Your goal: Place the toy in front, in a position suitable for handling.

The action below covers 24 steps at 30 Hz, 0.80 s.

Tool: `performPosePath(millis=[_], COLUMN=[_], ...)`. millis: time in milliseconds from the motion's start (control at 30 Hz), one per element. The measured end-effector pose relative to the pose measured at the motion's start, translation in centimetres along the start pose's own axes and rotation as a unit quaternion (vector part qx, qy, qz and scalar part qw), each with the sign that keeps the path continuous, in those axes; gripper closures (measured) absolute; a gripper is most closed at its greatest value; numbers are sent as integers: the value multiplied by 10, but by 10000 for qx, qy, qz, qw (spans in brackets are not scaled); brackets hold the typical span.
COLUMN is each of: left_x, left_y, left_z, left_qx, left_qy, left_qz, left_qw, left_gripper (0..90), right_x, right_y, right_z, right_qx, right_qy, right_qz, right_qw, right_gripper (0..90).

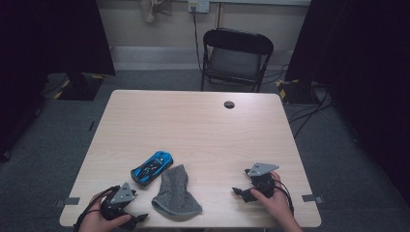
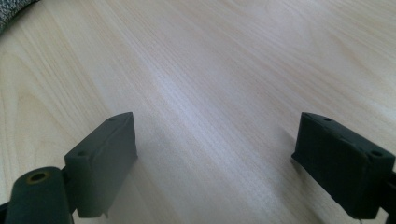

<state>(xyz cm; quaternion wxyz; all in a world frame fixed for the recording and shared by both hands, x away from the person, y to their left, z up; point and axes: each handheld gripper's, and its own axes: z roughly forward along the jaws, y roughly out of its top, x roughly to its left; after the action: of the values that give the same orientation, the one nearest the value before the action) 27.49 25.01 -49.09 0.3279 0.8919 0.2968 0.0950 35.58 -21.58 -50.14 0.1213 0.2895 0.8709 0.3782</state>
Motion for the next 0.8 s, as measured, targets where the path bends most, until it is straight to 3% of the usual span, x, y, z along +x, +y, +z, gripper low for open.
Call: performPosePath(millis=[167, 200, 233, 467, 567, 733, 800], left_x=[-1, 0, 0, -3, -9, -12, -14], left_y=[3, 5, 5, 18, 31, 46, 56], left_z=[-1, -2, -2, -14, -18, -14, -9], left_qx=[22, 21, 21, -326, -364, -423, -406], left_qy=[23, -41, -41, -21, -148, -143, -151], left_qz=[-45, -215, -215, -526, -514, -630, -843], left_qw=[10000, 9998, 9998, 9981, 9979, 9970, 9955], left_gripper=[151, 176, 176, 176, 169, 169, 166], right_x=[-1, -1, -1, -1, -1, -1, -1], right_y=[0, 0, 0, -1, -3, -3, -3], right_z=[0, 0, 0, -1, -3, -3, -3], right_qx=[1, -4, 0, -8, 0, -7, -6], right_qy=[19, 32, 36, 36, 5, 4, 6], right_qz=[-16, -31, -30, -26, 2, -1, -3], right_qw=[10000, 10000, 10000, 10000, 10000, 10000, 10000], right_gripper=[118, 118, 119, 118, 119, 118, 118])
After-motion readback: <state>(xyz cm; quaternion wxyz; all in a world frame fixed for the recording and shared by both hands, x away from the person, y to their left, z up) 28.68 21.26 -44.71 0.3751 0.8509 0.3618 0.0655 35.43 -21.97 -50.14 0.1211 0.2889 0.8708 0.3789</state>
